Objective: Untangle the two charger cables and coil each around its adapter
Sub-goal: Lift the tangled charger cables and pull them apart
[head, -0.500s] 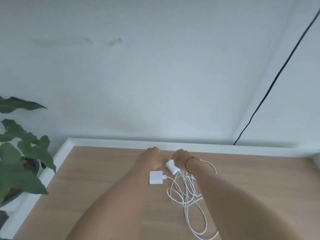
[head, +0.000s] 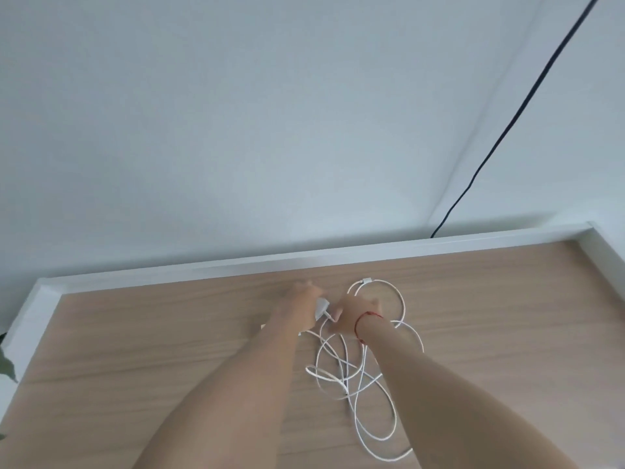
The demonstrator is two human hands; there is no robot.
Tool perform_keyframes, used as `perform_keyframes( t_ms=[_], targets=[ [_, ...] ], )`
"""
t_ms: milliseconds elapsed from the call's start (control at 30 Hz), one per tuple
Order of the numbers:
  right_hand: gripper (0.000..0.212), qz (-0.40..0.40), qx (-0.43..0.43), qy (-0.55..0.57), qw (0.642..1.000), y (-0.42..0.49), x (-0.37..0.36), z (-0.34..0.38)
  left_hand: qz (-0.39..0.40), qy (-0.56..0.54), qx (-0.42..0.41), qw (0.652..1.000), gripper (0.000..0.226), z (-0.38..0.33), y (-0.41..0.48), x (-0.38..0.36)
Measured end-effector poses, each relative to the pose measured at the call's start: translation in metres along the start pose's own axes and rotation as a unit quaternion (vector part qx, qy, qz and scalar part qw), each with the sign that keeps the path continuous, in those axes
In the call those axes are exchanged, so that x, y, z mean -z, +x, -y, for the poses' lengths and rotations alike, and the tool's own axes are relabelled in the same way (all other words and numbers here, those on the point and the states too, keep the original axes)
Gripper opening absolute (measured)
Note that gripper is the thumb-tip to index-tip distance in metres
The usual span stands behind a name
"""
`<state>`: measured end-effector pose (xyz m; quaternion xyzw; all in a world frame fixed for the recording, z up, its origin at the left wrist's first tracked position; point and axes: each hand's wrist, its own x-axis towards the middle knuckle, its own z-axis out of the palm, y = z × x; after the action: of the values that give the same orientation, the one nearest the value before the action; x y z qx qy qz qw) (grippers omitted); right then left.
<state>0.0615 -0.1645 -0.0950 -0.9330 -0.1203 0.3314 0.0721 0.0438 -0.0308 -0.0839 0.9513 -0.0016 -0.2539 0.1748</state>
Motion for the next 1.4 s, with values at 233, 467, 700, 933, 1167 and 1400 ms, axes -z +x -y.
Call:
perform_keyframes(
  t_ms=[233,467,700,933,1167,1400],
  targets=[
    [0.021,-0.098,-0.029,-0.115,0.988,-0.018,0.017,0.014,-0.051,0.035,0.023,0.998,0.049,-0.009,-0.016,0.019],
    [0.006,-0.221,0.022,-0.116,0.968,-0.046,0.085,0.034,-0.193,0.051,0.038,0.979,0.043,-0.028,-0.062,0.08],
    [0.015,-0.208,0.036,-0.059,0.976,-0.08,0.128,0.029,-0.246,0.07,0.058,0.965,0.057,-0.045,-0.105,0.126],
    [0.019,-0.056,0.096,0.369,0.923,-0.116,0.16,0.013,-0.23,0.014,0.124,0.965,0.059,-0.057,-0.131,0.13],
    [0.022,0.019,0.149,0.505,0.85,-0.161,0.187,0.031,-0.289,0.019,0.128,0.948,0.041,-0.094,-0.145,0.134],
    [0.034,-0.015,0.137,0.51,0.849,-0.17,0.17,0.007,-0.289,-0.002,0.16,0.944,0.049,-0.095,-0.158,0.141]
  ],
)
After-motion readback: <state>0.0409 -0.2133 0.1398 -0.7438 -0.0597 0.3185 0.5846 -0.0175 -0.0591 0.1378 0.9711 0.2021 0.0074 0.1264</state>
